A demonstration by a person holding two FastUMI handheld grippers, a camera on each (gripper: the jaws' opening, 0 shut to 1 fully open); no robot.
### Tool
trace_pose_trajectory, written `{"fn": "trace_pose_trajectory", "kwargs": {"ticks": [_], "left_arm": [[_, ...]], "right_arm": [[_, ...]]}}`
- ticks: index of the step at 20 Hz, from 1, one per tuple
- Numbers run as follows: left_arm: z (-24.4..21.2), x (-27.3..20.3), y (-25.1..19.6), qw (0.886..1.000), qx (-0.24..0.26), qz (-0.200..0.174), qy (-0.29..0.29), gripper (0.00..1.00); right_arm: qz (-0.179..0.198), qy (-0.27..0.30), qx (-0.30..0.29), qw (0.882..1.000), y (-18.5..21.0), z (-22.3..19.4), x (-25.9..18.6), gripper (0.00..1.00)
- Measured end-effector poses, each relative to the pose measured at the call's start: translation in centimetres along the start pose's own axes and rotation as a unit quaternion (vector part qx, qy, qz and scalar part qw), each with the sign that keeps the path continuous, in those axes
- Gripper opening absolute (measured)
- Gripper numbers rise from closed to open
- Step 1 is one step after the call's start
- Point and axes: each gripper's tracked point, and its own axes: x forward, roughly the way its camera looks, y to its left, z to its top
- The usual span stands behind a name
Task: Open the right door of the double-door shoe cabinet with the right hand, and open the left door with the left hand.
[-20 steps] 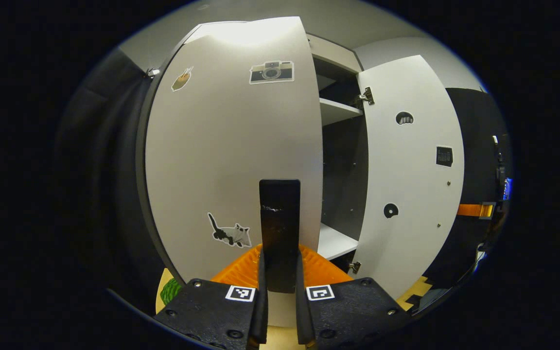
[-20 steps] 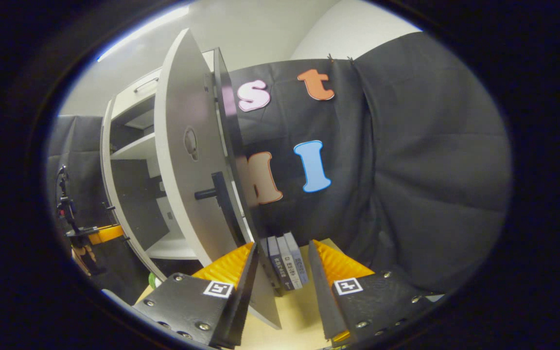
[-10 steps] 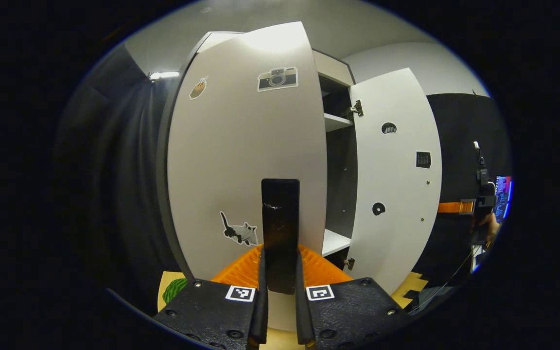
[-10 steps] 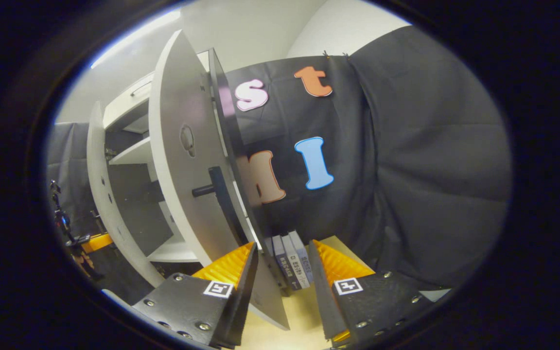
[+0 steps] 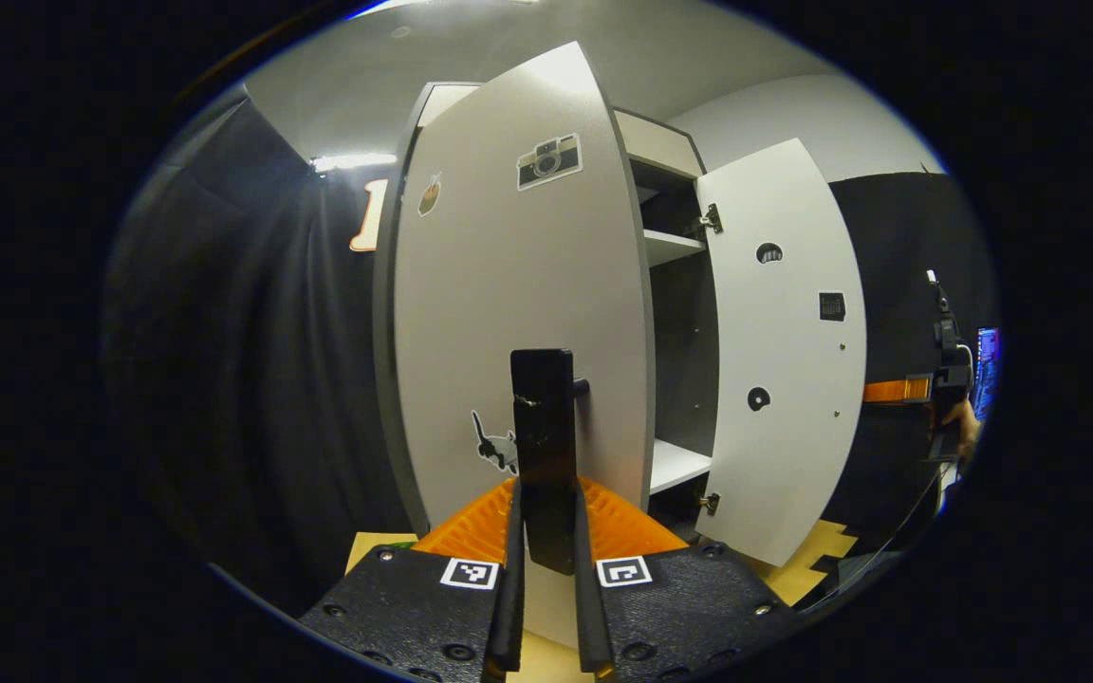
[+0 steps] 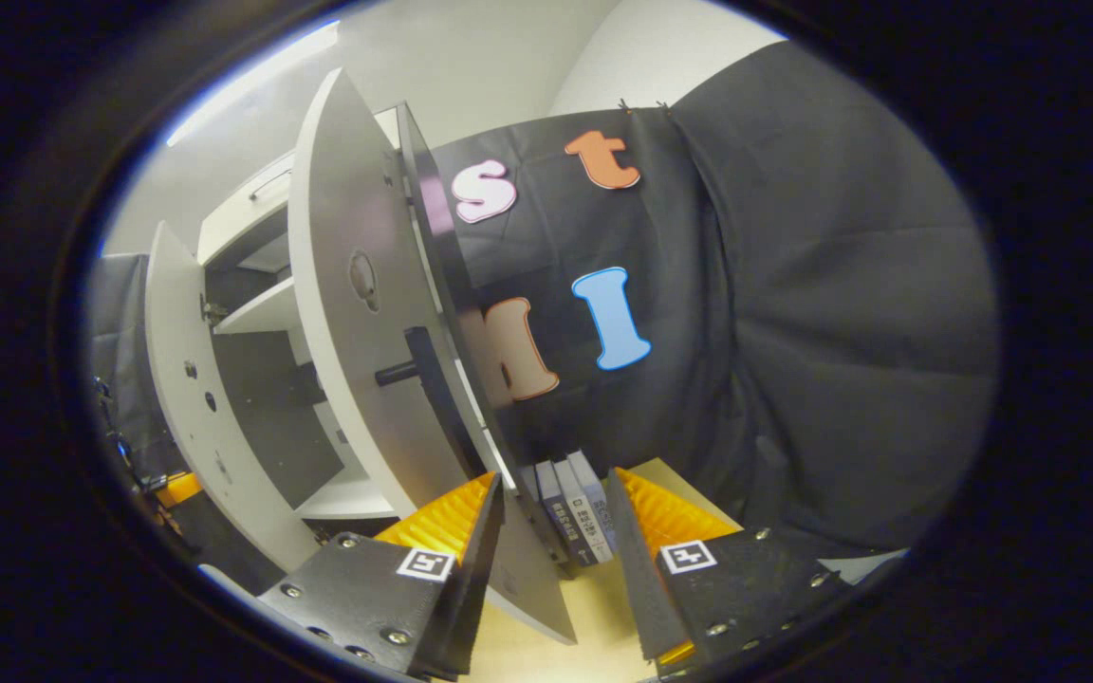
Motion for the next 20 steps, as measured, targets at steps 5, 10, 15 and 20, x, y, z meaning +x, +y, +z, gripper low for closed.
{"fn": "trace_pose_trajectory", "kwargs": {"ticks": [5, 10, 15, 20], "left_arm": [[-0.1, -1.2, 1.9, 0.999, 0.020, 0.036, 0.007, 0.23], [0.0, -2.1, 3.9, 0.996, 0.043, 0.073, 0.014, 0.17], [-0.3, -2.5, 4.5, 0.995, 0.038, 0.086, 0.017, 0.14], [0.0, -3.5, 6.8, 0.991, 0.055, 0.124, 0.017, 0.14]], "right_arm": [[-0.005, 0.003, 0.012, 1.000, 0.0, -0.3, -0.1, 0.64], [-0.013, 0.007, 0.016, 1.000, -0.1, -0.6, -0.2, 0.64], [-0.017, 0.011, 0.018, 1.000, -0.1, -1.2, -0.4, 0.64], [-0.025, 0.009, 0.014, 1.000, -0.2, -1.3, -1.6, 0.64]]}}
